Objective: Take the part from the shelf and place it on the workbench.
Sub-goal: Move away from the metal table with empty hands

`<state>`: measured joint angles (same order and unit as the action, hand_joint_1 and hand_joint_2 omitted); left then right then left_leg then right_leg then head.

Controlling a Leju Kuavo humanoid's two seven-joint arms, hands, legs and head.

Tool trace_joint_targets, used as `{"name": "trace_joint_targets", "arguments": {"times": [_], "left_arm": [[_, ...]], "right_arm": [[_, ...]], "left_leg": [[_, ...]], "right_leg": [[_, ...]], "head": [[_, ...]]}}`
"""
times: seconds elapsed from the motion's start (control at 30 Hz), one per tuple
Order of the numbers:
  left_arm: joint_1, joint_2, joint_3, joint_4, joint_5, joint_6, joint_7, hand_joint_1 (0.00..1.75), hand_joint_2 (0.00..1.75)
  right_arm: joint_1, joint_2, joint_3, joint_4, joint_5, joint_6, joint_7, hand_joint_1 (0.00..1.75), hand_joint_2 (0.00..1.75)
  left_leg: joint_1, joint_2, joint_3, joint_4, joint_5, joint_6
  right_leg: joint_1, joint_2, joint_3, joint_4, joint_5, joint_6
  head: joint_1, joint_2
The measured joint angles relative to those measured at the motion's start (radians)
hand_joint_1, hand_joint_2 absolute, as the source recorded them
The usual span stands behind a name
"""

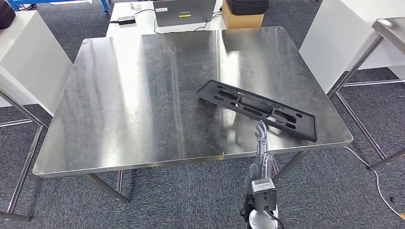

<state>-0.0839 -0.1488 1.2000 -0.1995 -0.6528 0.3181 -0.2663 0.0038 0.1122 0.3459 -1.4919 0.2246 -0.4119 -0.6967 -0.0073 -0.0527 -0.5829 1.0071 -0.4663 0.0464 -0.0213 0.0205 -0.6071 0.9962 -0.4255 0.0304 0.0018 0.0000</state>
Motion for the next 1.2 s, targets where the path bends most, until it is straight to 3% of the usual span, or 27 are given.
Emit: {"name": "trace_joint_targets", "arguments": {"times": [0.17,0.23,0.33,0.4,0.43,0.5,0.57,0.63,0.7,0.77,0.83,0.87,0.9,0.93,0.97,1.03,1.1,1.13,1.2], "left_arm": [[-0.001,-0.013,0.044,0.0,0.026,0.014,0.008,0.0,0.0],[-0.002,-0.019,0.052,0.0,0.03,0.016,0.01,0.0,0.0],[-0.003,-0.025,0.064,0.0,0.033,0.017,0.013,0.0,0.0],[-0.003,-0.027,0.069,0.0,0.034,0.017,0.017,0.0,0.0],[-0.003,-0.029,0.07,0.0,0.035,0.016,0.019,0.0,0.0],[-0.003,-0.032,0.074,0.0,0.039,0.013,0.021,0.0,0.0],[-0.004,-0.033,0.08,0.0,0.045,0.011,0.021,0.0,0.0],[-0.004,-0.034,0.088,0.0,0.05,0.011,0.021,0.0,0.0],[-0.003,-0.035,0.093,0.0,0.053,0.011,0.02,0.0,0.0],[-0.003,-0.035,0.095,0.0,0.053,0.011,0.02,0.0,0.0],[-0.004,-0.035,0.095,0.0,0.053,0.01,0.021,0.0,0.0],[-0.004,-0.035,0.095,0.0,0.053,0.01,0.021,0.0,0.0],[-0.004,-0.035,0.095,0.0,0.053,0.011,0.023,0.0,0.0],[-0.004,-0.035,0.095,0.0,0.053,0.012,0.025,0.0,0.0],[-0.004,-0.035,0.095,0.0,0.053,0.013,0.027,0.0,0.0],[-0.006,-0.036,0.095,-0.001,0.053,0.015,0.03,0.0,0.0],[-0.009,-0.038,0.095,-0.001,0.052,0.016,0.031,0.0,0.0],[-0.011,-0.039,0.095,-0.002,0.051,0.014,0.031,0.0,0.0],[-0.012,-0.044,0.095,-0.002,0.046,0.007,0.031,0.0,0.0]], "right_arm": [[0.01,0.002,0.011,0.013,0.008,0.0,0.0,0.0,0.0],[0.01,0.002,0.012,0.015,0.009,0.0,0.0,0.0,0.0],[0.013,0.001,0.011,0.02,0.01,-0.002,-0.001,0.0,0.0],[0.016,-0.001,0.011,0.026,0.018,-0.009,-0.001,0.0,0.0],[0.017,-0.002,0.011,0.029,0.023,-0.013,-0.001,0.0,0.0],[0.017,-0.002,0.011,0.031,0.033,-0.021,-0.001,0.0,0.0],[0.018,-0.003,0.011,0.031,0.042,-0.026,-0.001,0.0,0.0],[0.022,-0.006,0.009,0.031,0.052,-0.032,-0.002,0.0,0.0],[0.026,-0.008,0.008,0.03,0.059,-0.037,-0.002,0.0,0.0],[0.028,-0.008,0.007,0.029,0.064,-0.039,-0.003,0.0,0.0],[0.032,-0.009,0.005,0.029,0.065,-0.04,-0.003,0.0,0.0],[0.035,-0.01,0.005,0.029,0.065,-0.04,-0.003,0.0,0.0],[0.038,-0.01,0.004,0.029,0.067,-0.04,-0.003,0.0,0.0],[0.041,-0.011,0.004,0.029,0.069,-0.04,-0.003,0.0,0.0],[0.043,-0.011,0.004,0.029,0.071,-0.04,-0.003,0.0,0.0],[0.044,-0.012,0.002,0.028,0.074,-0.04,-0.003,0.0,0.0],[0.044,-0.012,-0.001,0.027,0.081,-0.041,-0.003,0.0,0.0],[0.044,-0.012,-0.002,0.027,0.088,-0.042,-0.003,0.0,0.0],[0.044,-0.012,-0.004,0.026,0.109,-0.044,-0.003,0.0,0.0]], "left_leg": [[-0.001,0.002,0.003,-0.002,0.001,0.014],[0.005,0.006,0.012,-0.013,0.008,0.023],[0.01,0.015,0.017,-0.017,0.013,0.029],[0.011,0.019,0.016,-0.016,0.014,0.028],[0.011,0.019,0.015,-0.016,0.014,0.027],[0.014,0.019,0.015,-0.014,0.014,0.02],[0.013,0.017,0.012,-0.01,0.013,0.006],[0.011,0.014,0.01,-0.006,0.015,-0.007],[0.015,0.016,0.005,0.003,0.008,-0.018],[0.019,0.03,-0.018,0.063,-0.048,-0.027],[0.021,0.043,-0.061,0.186,-0.136,-0.034],[0.022,0.044,-0.078,0.243,-0.166,-0.037],[0.022,0.045,-0.082,0.275,-0.177,-0.038],[0.023,0.046,-0.068,0.272,-0.168,-0.038],[0.023,0.047,-0.034,0.234,-0.144,-0.036],[0.021,0.049,0.067,0.094,-0.098,-0.024],[0.016,0.051,0.134,-0.006,-0.086,-0.014],[0.012,0.051,0.143,-0.025,-0.086,-0.01],[0.009,0.052,0.13,-0.034,-0.069,-0.001]], "right_leg": [[-0.002,0.001,0.003,-0.003,0.0,0.008],[0.002,-0.003,-0.008,0.025,-0.019,0.01],[0.002,-0.007,-0.083,0.197,-0.108,0.0],[-0.001,-0.008,-0.11,0.276,-0.139,0.006],[-0.004,-0.009,-0.095,0.261,-0.131,0.014],[-0.012,-0.01,-0.015,0.138,-0.092,0.034],[-0.012,-0.006,0.055,0.031,-0.061,0.038],[-0.004,-0.001,0.068,0.01,-0.052,0.027],[-0.01,-0.003,0.062,0.006,-0.048,0.012],[-0.016,-0.01,0.054,0.003,-0.037,-0.011],[-0.009,-0.018,0.04,0.003,-0.027,-0.03],[-0.006,-0.021,0.032,0.004,-0.022,-0.035],[-0.003,-0.025,0.024,0.004,-0.016,-0.037],[-0.001,-0.027,0.015,0.005,-0.01,-0.037],[0.001,-0.028,0.008,0.005,-0.003,-0.036],[0.004,-0.029,-0.003,0.005,0.01,-0.031],[0.008,-0.031,-0.008,0.005,0.023,-0.019],[0.009,-0.034,-0.009,0.004,0.031,-0.012],[0.007,-0.037,-0.012,0.001,0.041,0.002]], "head": [[0.0,0.0],[0.001,0.0],[0.008,0.0],[0.009,0.0],[0.009,0.0],[0.01,0.0],[0.01,0.0],[0.008,0.0],[0.006,0.0],[0.003,0.0],[0.0,0.0],[0.0,0.0],[0.0,0.0],[0.0,0.0],[0.0,0.0],[-0.001,0.0],[0.0,0.0],[0.0,0.0],[0.0,0.0]]}}
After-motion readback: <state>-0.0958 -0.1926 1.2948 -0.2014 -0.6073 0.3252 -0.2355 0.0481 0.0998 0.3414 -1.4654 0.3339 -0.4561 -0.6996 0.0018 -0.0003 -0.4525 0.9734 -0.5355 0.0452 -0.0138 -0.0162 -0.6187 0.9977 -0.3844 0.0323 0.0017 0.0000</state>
